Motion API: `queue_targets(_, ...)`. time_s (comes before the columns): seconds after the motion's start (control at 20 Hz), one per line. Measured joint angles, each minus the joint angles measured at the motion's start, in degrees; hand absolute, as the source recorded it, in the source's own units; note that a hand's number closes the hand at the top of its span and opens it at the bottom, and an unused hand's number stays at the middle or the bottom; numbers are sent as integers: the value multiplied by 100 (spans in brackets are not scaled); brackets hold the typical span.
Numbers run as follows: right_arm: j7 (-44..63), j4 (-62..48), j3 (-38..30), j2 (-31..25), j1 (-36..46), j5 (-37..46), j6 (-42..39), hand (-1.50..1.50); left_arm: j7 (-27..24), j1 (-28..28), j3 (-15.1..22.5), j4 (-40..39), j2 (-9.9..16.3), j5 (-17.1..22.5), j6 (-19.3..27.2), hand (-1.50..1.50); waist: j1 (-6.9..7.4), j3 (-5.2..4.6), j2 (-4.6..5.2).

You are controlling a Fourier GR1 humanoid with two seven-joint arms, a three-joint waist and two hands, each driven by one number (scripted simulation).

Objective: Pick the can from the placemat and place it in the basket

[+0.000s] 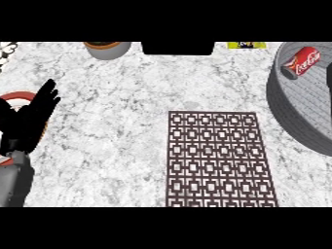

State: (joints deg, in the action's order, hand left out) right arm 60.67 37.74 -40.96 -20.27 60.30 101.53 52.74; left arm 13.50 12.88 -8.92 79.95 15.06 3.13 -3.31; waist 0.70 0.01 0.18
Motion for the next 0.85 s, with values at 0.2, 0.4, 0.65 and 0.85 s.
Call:
queue_targets(0.2, 78, 783, -191, 157, -202, -87, 370, -150, 79, -44, -60, 42, 49, 32, -4, 0, -103, -3, -54)
queue_targets(0.4, 113, 1883, -232, 579, -628, -372, 514, -150, 7, -196, -154, -2, 96, 49, -17, 0, -253, -8, -117)
queue_targets(0.65, 119, 3511, 21, 1336, -1459, -880, 285, -150, 24, -381, -191, 108, 89, 35, 32, 0, -401, -10, -182)
queue_targets(0.85, 197, 4658, 526, 1767, -2265, -1309, -115, -150, 11, -471, -236, 143, 115, 51, 23, 0, -457, -11, -211)
